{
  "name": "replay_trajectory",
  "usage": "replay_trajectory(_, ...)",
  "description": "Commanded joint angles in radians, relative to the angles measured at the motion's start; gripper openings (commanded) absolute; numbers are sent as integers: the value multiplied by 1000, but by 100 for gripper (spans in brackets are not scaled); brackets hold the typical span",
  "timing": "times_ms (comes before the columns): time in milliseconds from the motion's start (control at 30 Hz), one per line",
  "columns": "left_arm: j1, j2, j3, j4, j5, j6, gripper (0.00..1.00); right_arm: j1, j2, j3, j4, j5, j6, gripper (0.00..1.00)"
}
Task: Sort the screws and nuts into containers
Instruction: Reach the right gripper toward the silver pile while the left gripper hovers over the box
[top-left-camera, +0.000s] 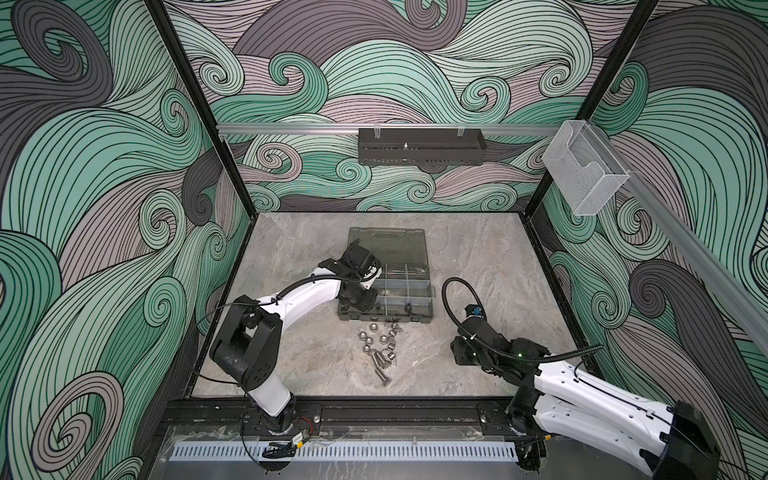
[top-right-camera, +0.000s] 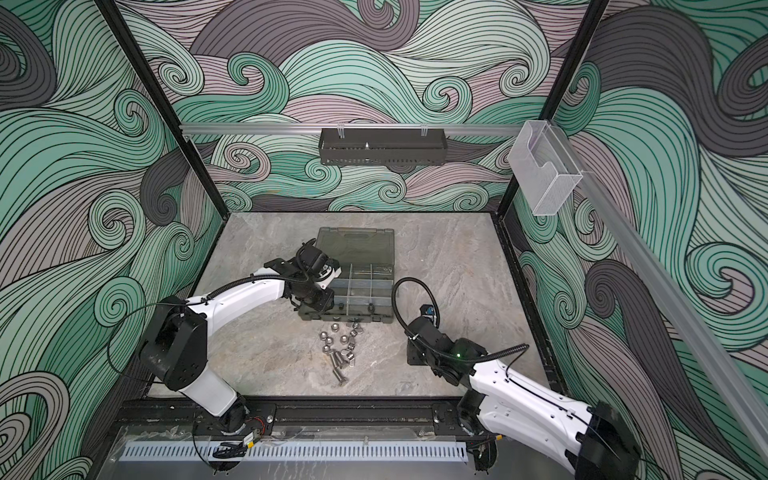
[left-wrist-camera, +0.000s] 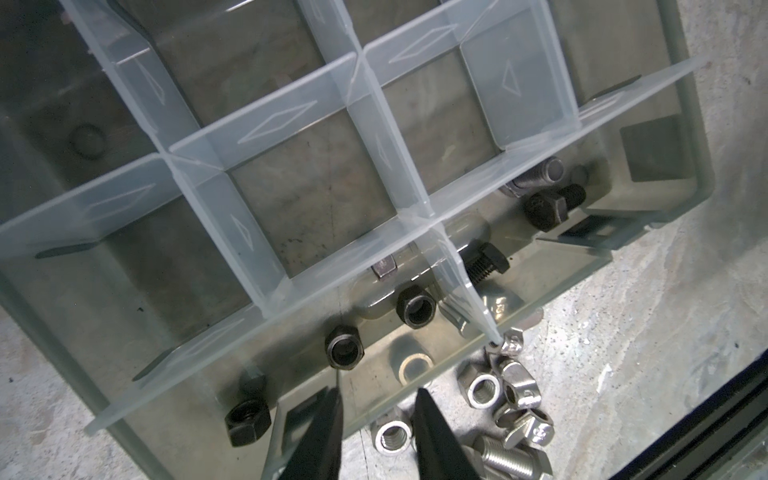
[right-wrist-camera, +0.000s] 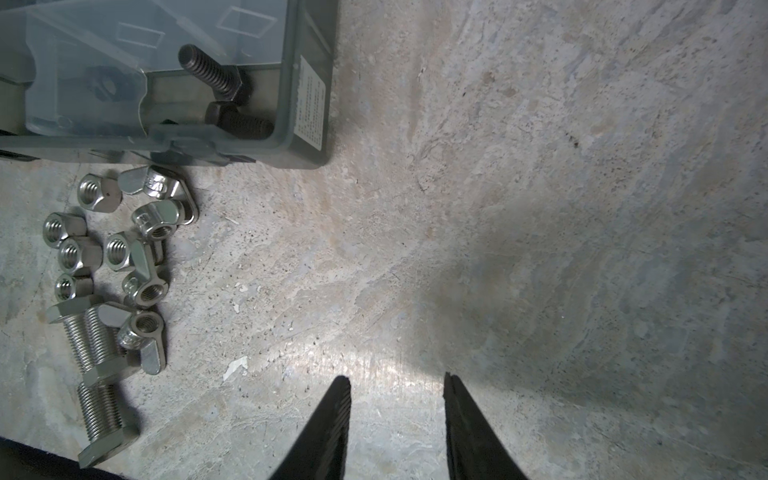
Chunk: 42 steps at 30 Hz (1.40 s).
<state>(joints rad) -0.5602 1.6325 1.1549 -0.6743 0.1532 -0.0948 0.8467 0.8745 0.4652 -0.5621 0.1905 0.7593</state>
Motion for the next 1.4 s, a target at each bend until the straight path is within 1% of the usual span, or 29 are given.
replay_trajectory(0, 5, -29, 3, 3, 17, -6, 33, -5, 29, 36, 26, -16, -9, 39)
replay_trajectory(400, 5, -43, 3, 8, 23, -9, 34, 15, 210, 114, 111, -63, -36, 38)
replay_trajectory(633, 5, -54, 5, 7, 23, -11, 34, 79, 348, 194, 149, -62, -48, 37)
replay_trajectory(1000, 9, -72, 0, 13, 16, -17, 34, 180, 513, 312, 197, -87, -63, 36)
replay_trajectory(1200, 29, -80, -3, 11, 3, -18, 34, 214, 588, 377, 190, -103, -87, 35)
replay_trajectory(1367, 57, -92, -6, 12, -6, -20, 34, 221, 648, 416, 197, -126, -107, 35)
